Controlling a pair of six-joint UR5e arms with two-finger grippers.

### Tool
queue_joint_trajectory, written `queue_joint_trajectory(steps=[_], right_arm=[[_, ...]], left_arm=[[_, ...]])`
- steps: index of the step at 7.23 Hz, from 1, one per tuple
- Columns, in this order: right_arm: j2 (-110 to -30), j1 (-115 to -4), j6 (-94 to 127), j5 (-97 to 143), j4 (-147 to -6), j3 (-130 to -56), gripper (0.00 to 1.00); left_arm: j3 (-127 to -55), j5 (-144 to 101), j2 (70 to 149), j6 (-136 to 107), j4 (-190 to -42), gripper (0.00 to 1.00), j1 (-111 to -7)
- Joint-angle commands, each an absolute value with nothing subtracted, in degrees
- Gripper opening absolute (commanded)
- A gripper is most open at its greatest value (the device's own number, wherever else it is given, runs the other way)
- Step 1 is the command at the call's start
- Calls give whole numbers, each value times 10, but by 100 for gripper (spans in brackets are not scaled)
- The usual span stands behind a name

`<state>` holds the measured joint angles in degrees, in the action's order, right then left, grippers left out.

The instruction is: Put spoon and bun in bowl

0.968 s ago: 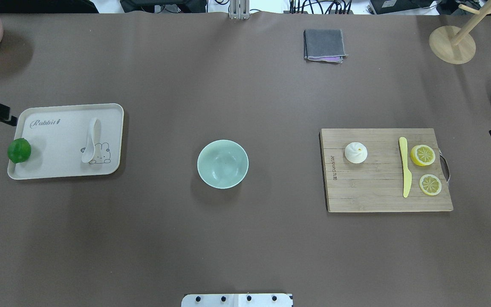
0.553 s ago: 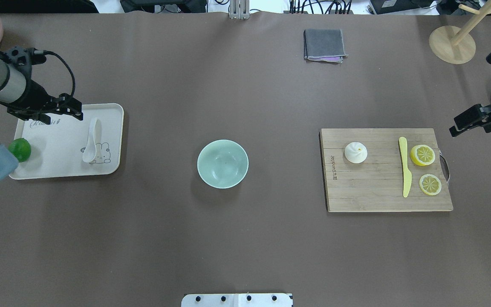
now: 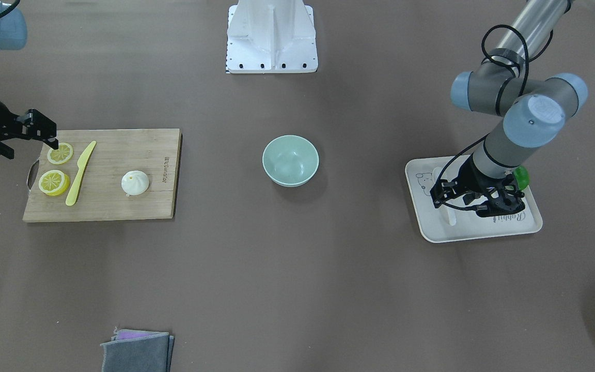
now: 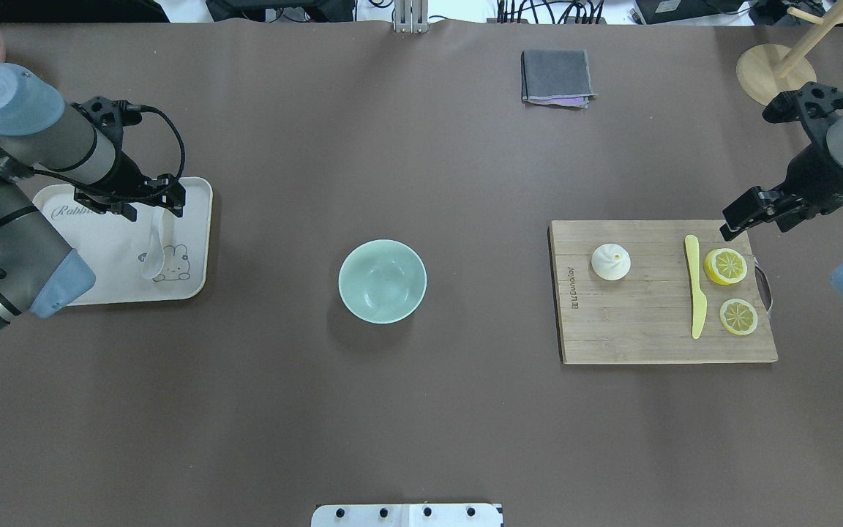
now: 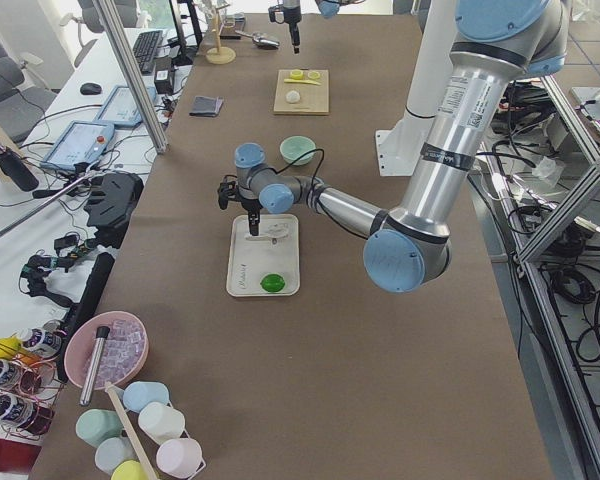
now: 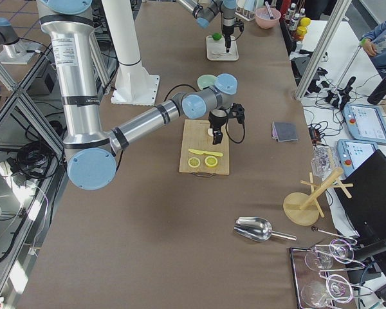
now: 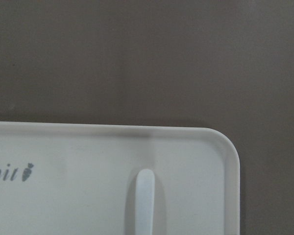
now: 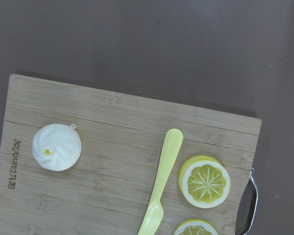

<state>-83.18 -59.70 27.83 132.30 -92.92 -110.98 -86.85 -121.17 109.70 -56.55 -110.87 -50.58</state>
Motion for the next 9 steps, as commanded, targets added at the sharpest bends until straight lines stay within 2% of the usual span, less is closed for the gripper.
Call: queue_joint_trajectory(steps=[1,3,4,5,7,9], right_arm=[[-829,-589,280,1323,-930,-1107,94],[-825,-582,280,1323,-929,-1107,94],[-825,-582,280,1324,-929,-1107,94],[-825,-581,280,1324,-929,-1108,94],[-822,-577,280,1324,-929,-1108,94],[-794,-547,332,1306,-929,-1108,95]], left_arm=[[-856,-1203,1092,-563,-1110,67,-497],[-852,-1199,1093,-563,-1112,51,-488],[-852,-1199,1093,-563,-1112,29,-487],[-852,-1199,1093,-564,-1112,2,-487],[-860,-1203,1098,-566,-1109,0,-487],[-933,-1207,1112,-582,-1092,0,-486]])
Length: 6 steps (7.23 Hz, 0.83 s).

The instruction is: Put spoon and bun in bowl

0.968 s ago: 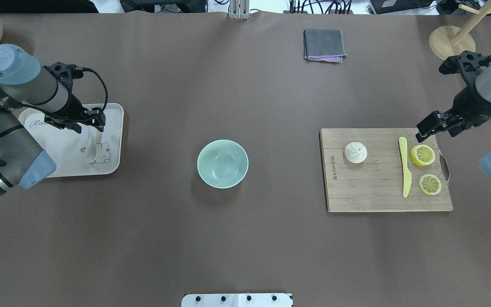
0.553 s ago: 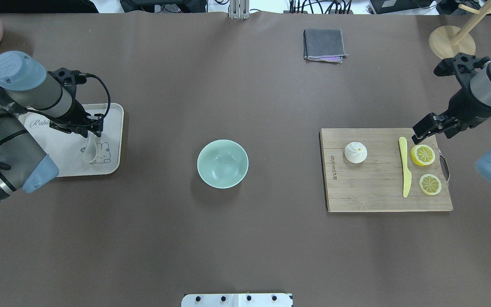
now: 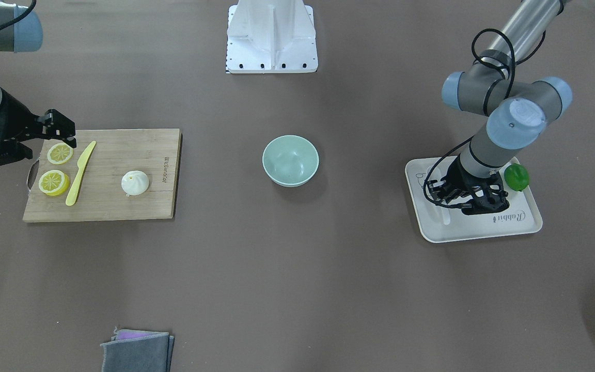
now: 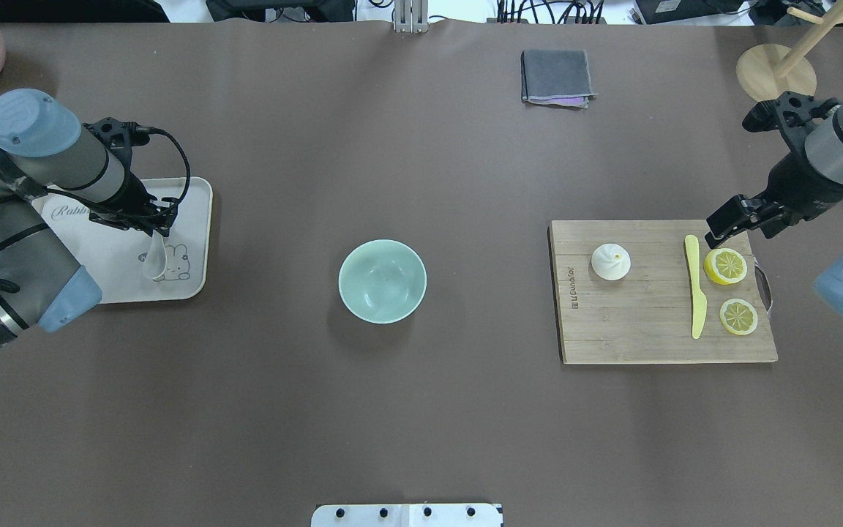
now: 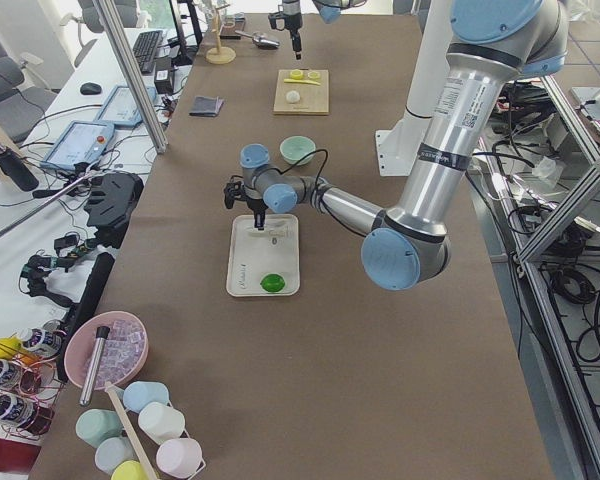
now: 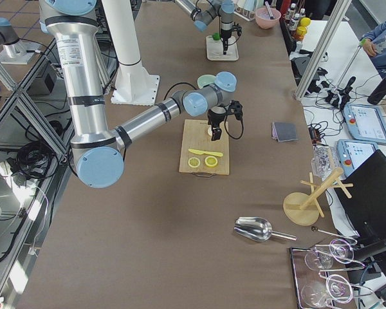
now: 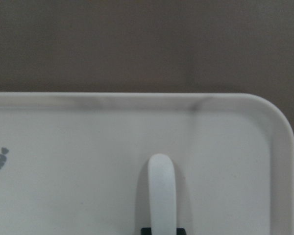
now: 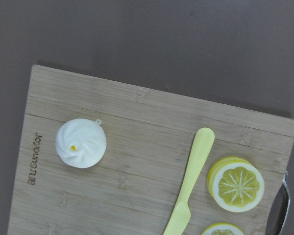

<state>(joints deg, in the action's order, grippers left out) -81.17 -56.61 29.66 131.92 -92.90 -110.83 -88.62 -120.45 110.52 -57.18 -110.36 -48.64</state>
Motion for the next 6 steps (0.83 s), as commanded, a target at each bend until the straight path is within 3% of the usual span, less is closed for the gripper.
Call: queue_joint_trajectory(steps=[1,3,6], right_arm=[[-785,-526,346,1290,-929,-1107,95],[-762,-503,347,1269,-924,-1086,95],[-746,-483,395,1259,-803,-1003,94]], left_arm=[[-969,-1207,1135,-624,-1059,0,-470],[-973,-1190,1227,-717,-1016,0,-410],[-950,-1100,1288,-763,-1015,0,-326]])
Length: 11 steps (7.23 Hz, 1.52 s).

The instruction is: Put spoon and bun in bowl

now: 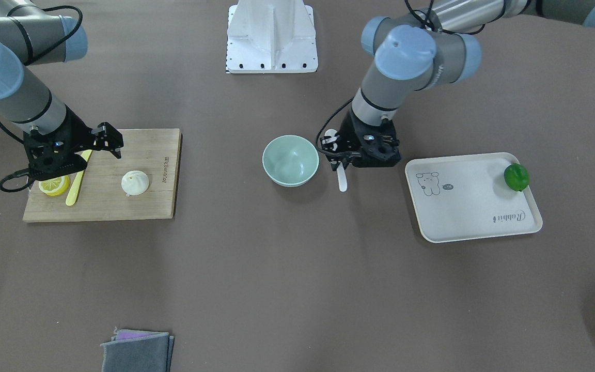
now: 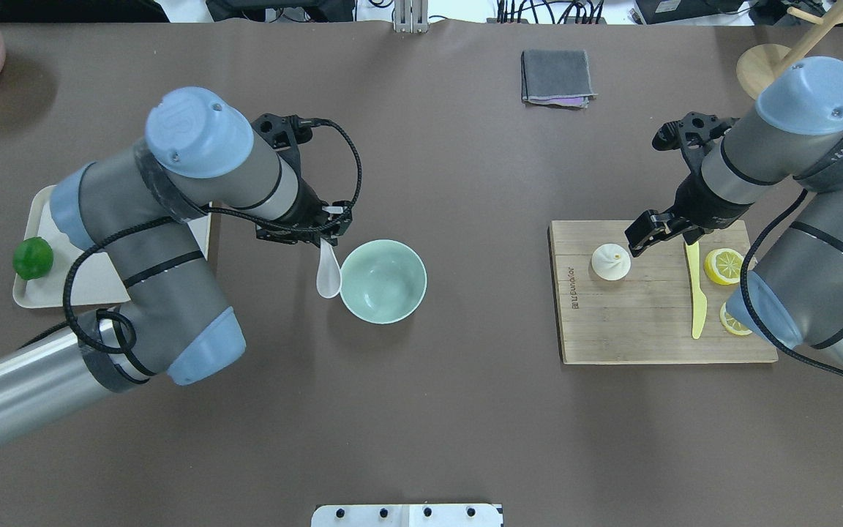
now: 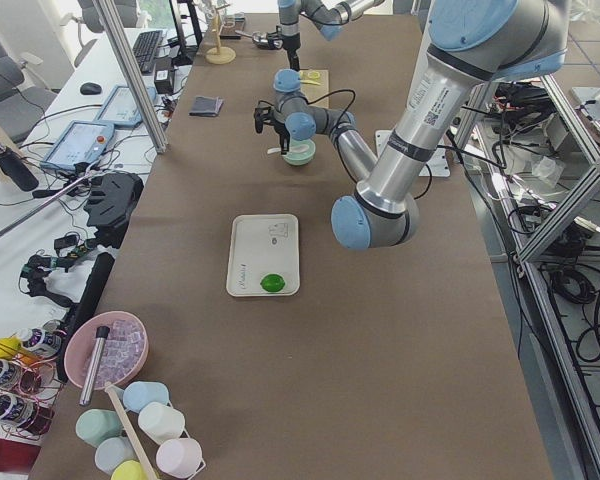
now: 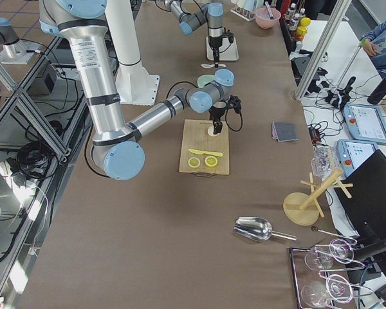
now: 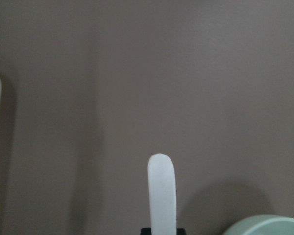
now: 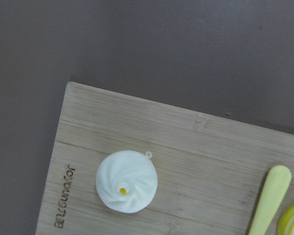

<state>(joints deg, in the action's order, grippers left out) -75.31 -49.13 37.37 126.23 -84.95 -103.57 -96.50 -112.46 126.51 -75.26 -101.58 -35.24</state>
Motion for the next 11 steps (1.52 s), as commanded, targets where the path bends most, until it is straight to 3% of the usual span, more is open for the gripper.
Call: queue_joint_trajectory(steps=[1,5,6,8,10,11], right_arm=[[-744,-471,408,1248,-802,-1001,94],[-737,-449,409,1220,-800,-991,93],[-735,-447,418,1220,-800,-991,84],[-729,-442,433,1219,-800,-985,50],[-728,-441,433,1209,-800,-983,14],[-727,-441,433,1210,-800,-986,0]], left_arm=[[-915,-1088,1320,-772,-1018,0,-319],[-877,-1080,1341,-768,-1023,2,-319],[-878,-1080,1341,-766,-1023,49,-319],[-882,-1080,1340,-765,-1020,96,-320],[-889,-1081,1338,-765,-1018,97,-333],[-897,-1082,1337,-764,-1015,97,-341]])
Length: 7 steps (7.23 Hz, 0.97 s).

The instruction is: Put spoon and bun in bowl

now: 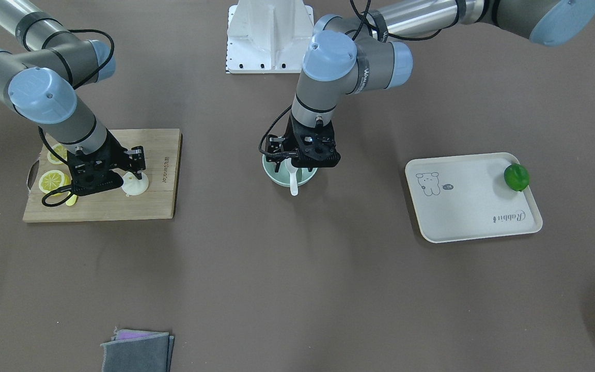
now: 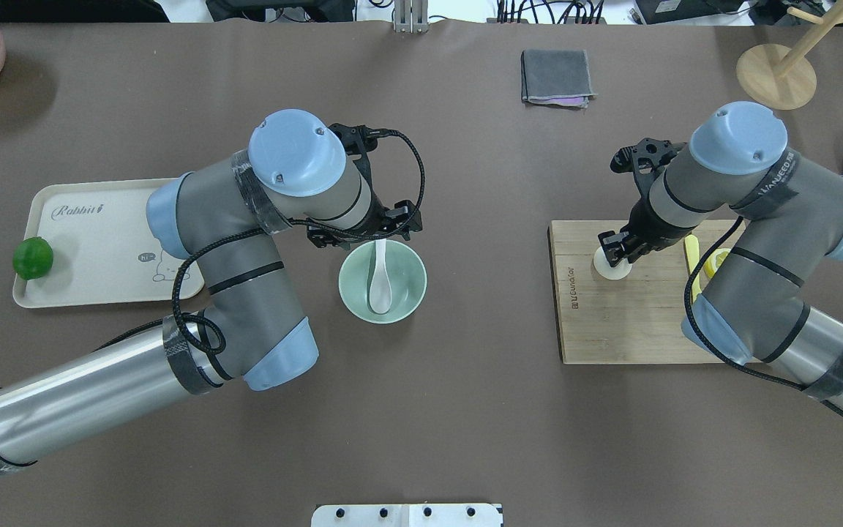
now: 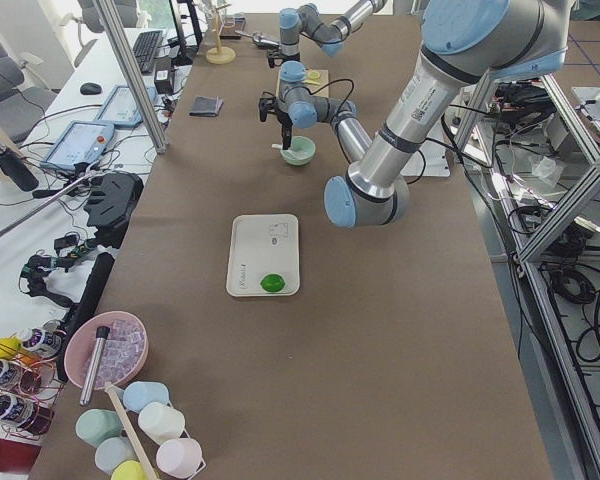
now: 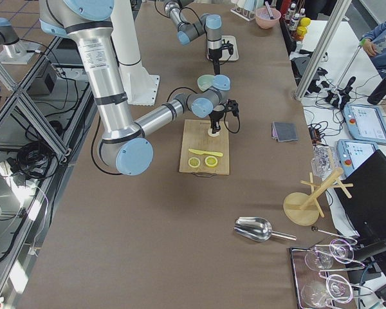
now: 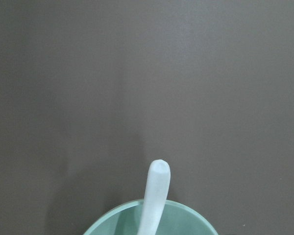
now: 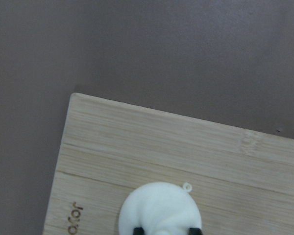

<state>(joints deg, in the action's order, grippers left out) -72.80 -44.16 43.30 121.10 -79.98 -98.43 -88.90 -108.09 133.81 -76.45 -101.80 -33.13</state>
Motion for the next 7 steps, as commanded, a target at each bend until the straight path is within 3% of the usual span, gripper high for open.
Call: queue_joint_trajectory(steps=[1,3,5,7], right_arm=[[-723,-441,434,1210,-800,-989,0],[-693,-441,477,1209,-806,-1015,0],[-599,-409,612,1188,-809,-1010,0],[-475,-332,733,1105,-863,-979,0]], left_arm=[[-902,-1088,1332,-753,-1014,97,-351],[-949,-1139,1290,-720,-1014,97,-390],[-1032,-1211,1187,-611,-1013,97,-461],[-1051,-1258,1123,-526,-1014,97,-518]])
